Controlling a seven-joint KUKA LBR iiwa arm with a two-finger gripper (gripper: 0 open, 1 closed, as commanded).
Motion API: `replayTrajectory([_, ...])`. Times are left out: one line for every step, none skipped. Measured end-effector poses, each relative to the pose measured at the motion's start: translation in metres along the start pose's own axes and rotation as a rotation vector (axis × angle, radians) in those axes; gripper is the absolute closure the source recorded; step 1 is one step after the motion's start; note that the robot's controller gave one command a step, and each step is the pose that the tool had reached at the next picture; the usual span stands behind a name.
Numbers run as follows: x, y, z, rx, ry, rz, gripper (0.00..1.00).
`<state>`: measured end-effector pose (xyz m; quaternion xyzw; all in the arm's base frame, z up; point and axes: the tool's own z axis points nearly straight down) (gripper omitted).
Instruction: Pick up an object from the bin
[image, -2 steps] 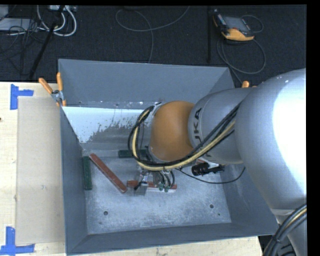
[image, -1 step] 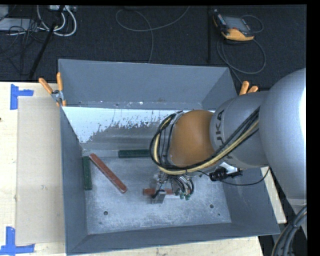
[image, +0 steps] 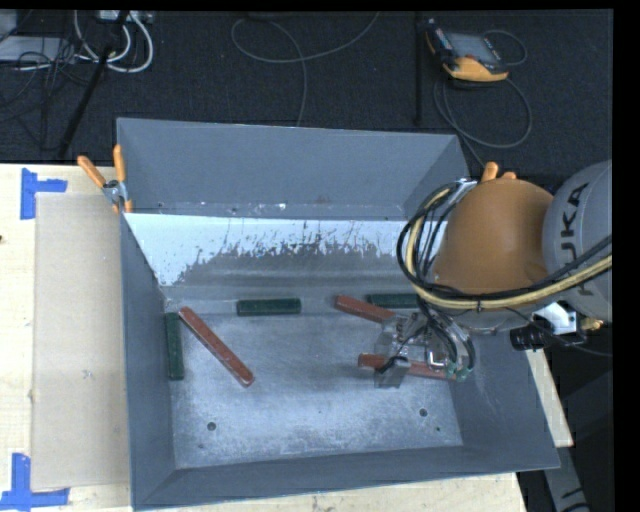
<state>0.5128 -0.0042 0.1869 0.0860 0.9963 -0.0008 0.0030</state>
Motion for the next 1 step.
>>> replayTrajectory([0.0080, -0.0252, -0.0610, -0.001, 0.001, 0.059, 1.00])
